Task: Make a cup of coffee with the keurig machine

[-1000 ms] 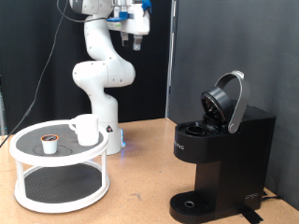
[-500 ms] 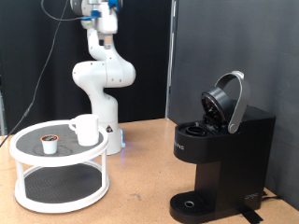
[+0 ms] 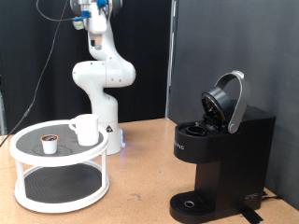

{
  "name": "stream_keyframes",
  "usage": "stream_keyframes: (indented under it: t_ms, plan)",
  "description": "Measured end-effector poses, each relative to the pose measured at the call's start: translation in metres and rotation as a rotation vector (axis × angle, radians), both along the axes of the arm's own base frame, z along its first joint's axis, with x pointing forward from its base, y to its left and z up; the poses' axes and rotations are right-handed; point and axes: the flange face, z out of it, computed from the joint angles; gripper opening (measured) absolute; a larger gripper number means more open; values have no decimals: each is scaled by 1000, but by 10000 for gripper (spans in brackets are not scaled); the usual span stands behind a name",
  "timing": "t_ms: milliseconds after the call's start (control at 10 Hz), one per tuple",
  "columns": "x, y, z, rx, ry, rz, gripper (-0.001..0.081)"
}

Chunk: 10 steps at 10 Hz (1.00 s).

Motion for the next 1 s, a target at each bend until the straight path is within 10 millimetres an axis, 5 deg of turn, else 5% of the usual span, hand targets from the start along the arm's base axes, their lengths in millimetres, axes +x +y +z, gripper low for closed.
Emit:
stream_keyframes:
  t_ms: [500, 1000]
  plan:
    - [-16, -69, -15, -21, 3, -36, 734]
    - [-16, -81, -25, -7, 15, -29, 734]
